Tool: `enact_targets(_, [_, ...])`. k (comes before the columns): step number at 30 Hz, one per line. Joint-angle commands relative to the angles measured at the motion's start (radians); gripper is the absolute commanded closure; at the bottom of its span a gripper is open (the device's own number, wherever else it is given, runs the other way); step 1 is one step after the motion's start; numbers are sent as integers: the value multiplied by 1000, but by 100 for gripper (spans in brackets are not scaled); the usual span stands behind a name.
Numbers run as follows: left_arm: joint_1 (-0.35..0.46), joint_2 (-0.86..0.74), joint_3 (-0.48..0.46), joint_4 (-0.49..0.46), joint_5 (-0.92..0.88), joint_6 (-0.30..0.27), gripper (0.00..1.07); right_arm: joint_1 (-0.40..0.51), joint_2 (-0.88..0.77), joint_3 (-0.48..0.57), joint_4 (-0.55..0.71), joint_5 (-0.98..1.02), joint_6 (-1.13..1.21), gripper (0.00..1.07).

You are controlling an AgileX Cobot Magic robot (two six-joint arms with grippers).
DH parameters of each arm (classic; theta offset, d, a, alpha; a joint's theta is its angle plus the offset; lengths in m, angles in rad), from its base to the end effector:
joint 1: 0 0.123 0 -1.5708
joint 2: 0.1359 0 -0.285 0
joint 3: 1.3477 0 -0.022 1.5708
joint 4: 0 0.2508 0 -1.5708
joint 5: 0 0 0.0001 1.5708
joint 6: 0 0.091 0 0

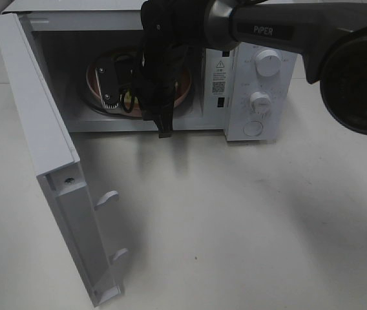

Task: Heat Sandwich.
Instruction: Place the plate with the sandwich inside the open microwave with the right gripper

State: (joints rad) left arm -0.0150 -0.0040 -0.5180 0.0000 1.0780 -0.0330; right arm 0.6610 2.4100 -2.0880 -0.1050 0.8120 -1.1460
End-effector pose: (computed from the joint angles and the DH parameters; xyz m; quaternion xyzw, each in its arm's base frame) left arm -0.0083 0.0001 0.2808 -0.0077 0.8520 -0.0126 0.5234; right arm 0.4230 0.3202 0.1675 -0.7731 0.5773 -0.1069 0.2400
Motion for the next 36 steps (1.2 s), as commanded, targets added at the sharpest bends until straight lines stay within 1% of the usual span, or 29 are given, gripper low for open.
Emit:
enact_targets(1, [4,-17,0,0,-6,1,9,-4,-6,-12,4,-29,-25,105])
enact_targets(2, [4,-17,0,0,-6,1,9,-4,-6,-12,4,-29,-25,105])
enact_targets(5, [4,-17,0,0,-6,1,9,-4,-6,-12,4,-29,5,95])
enact_targets(6, [4,-17,0,0,-6,1,9,-4,-6,-12,4,-29,5,95])
enact_targets(7, [4,-17,0,0,-6,1,9,-4,-6,-12,4,-31,21,90])
enact_targets(8, [4,-17,0,0,-6,1,9,-4,-6,-12,4,-40,52,80])
enact_targets(10, [4,-17,0,0,-6,1,9,-4,-6,-12,4,-48,84,67])
enact_targets(11, [4,-17,0,0,-6,1,9,-4,-6,-12,4,-48,84,67])
enact_targets(12, [4,-17,0,0,-6,1,9,-4,-7,-12,4,-52,100,59])
enact_targets(13, [4,-17,0,0,-6,1,9,-4,-9,-12,4,-54,123,45])
enact_targets(14, [4,-17,0,0,-6,1,9,-4,-10,-12,4,-54,133,38])
enact_targets(15, [4,-17,0,0,-6,1,9,-4,-10,-12,4,-54,133,38])
enact_targets(17, [4,-17,0,0,-6,1,9,-4,-12,-12,4,-51,150,24])
enact_targets(20, [4,-17,0,0,-6,1,9,-4,-13,-12,4,-46,153,23])
enact_targets(25, [4,-17,0,0,-6,1,9,-4,-31,18,3,-37,152,27])
enact_targets(29, [4,-17,0,0,-6,1,9,-4,-40,38,3,-38,144,28])
enact_targets(33, [4,-17,0,0,-6,1,9,-4,-65,73,-1,-53,143,30])
enact_targets(36, [4,-17,0,0,-6,1,9,-4,-111,138,-24,-93,143,31])
